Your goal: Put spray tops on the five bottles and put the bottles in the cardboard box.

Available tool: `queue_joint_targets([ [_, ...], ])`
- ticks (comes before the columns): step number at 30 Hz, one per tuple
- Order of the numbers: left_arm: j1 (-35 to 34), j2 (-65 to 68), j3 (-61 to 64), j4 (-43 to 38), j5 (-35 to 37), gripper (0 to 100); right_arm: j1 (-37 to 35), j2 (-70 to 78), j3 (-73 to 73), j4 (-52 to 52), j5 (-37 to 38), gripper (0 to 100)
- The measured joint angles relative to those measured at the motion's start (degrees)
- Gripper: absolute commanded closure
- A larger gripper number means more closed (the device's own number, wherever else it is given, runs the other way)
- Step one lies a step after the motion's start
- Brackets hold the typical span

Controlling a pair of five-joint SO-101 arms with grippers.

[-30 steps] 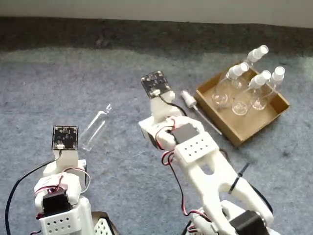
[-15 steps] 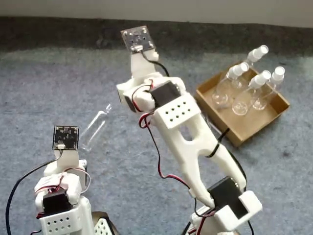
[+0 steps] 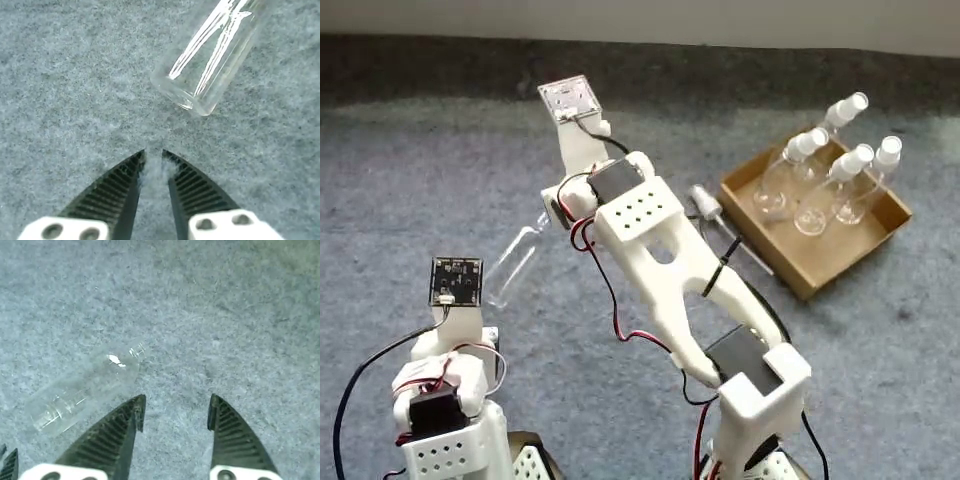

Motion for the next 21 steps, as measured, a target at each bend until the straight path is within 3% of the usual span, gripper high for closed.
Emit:
queue_joint_targets([
  [8,0.0,0.0,0.0,0.0,0.0,100,0.0,4.2,0.0,-4.6,-14.3,82.7],
  [14,0.0,0.0,0.0,0.0,0.0,100,0.0,5.9,0.0,-4.7,-19.8,82.4],
  [21,-0.9,0.0,0.0,0.0,0.0,100,0.0,6.0,0.0,-4.7,-20.8,82.1],
])
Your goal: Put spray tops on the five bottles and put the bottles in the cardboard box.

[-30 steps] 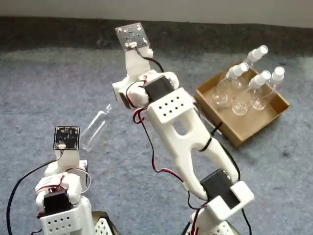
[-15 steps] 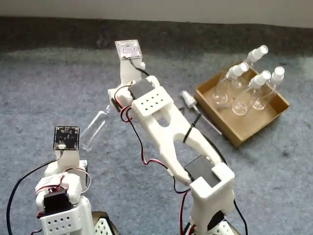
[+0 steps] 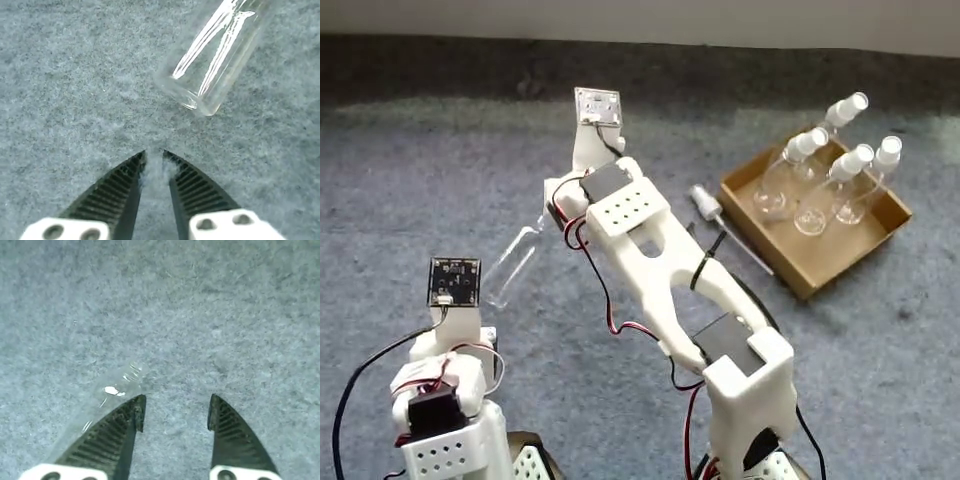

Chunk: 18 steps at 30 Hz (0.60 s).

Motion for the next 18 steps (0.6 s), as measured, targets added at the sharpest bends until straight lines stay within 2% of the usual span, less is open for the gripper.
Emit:
queue_joint_targets([
  [7,-3.3,-0.1,0.0,-1.3,0.0,100,0.0,0.0,0.0,0.0,0.0,68.2],
  [12,-3.4,-0.1,0.0,-1.5,0.0,100,0.0,1.2,-0.2,0.0,0.0,67.6],
  [18,-3.4,-0.1,0.0,-1.5,0.0,100,1.4,11.4,-5.3,-1.3,-0.2,67.7],
])
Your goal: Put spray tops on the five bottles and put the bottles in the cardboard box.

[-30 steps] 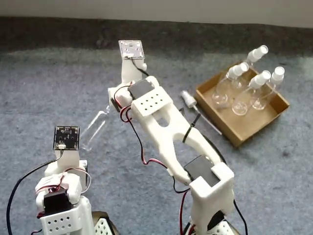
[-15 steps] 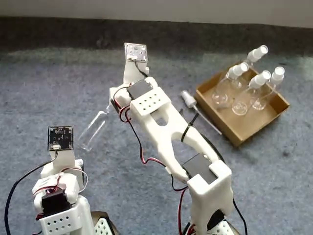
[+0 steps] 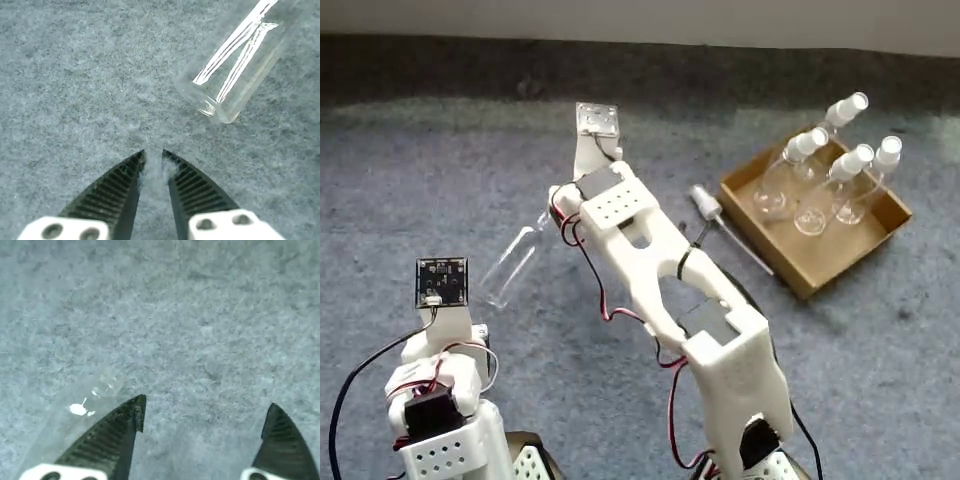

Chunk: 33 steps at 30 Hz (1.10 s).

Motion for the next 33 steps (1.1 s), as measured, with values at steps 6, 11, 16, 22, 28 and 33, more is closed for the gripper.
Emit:
queue_joint_targets([
  [6,0.0,0.0,0.0,0.0,0.0,100,1.3,6.3,-10.4,6.3,0.0,67.7],
  [11,0.0,0.0,0.0,0.0,0.0,100,0.4,11.3,-22.1,17.5,0.0,67.7],
  [16,0.0,0.0,0.0,0.0,0.0,100,-1.5,17.7,-31.8,22.7,0.0,67.7],
  [22,0.0,0.0,0.0,-0.8,0.0,100,-1.5,25.0,-38.5,23.2,0.0,67.6],
  [28,0.0,0.0,0.0,-1.1,0.0,100,-1.5,28.0,-40.7,23.2,0.0,67.6],
  [33,0.0,0.0,0.0,-1.1,0.0,100,-1.5,28.2,-40.8,23.2,0.0,67.6],
])
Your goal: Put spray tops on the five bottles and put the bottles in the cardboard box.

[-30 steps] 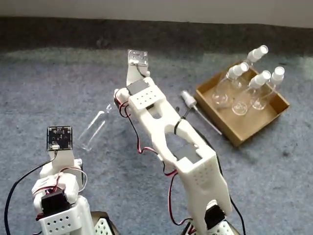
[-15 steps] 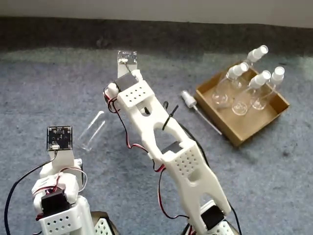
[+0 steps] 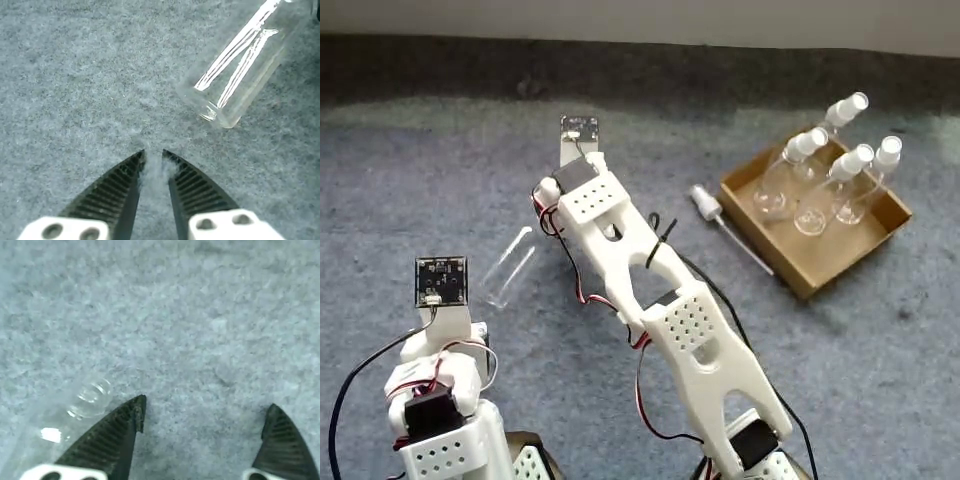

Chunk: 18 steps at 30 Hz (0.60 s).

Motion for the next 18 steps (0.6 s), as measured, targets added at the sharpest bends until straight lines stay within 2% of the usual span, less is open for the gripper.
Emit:
queue_joint_targets([
  [8,0.0,0.0,0.0,0.0,0.0,100,0.0,0.0,0.0,2.6,6.2,67.6],
  [13,0.0,0.0,0.0,0.0,-0.1,100,0.0,1.2,-0.2,7.5,6.9,67.6],
  [18,0.0,0.0,0.0,0.0,-0.1,100,1.8,1.2,-0.2,7.9,7.1,67.6],
])
